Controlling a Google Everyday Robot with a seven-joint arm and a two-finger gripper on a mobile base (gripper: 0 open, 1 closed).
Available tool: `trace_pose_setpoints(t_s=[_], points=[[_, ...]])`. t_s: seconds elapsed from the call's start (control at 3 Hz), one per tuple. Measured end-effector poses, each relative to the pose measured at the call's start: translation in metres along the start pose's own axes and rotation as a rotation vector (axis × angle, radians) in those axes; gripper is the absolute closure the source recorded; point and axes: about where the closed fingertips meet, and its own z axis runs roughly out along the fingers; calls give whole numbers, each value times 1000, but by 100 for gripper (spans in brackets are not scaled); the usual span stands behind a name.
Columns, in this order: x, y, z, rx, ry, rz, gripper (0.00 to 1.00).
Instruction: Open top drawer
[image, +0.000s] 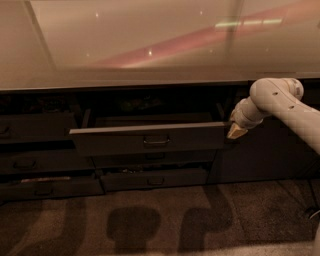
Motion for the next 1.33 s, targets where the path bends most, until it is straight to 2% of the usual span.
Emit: trace_pose_setpoints(t_s=[0.67,1.0,1.33], points=[[-10,-13,-19,30,-17,-11,11],[-28,-28,-55,85,-22,-39,0],[-28,-28,-55,85,-22,-40,0]])
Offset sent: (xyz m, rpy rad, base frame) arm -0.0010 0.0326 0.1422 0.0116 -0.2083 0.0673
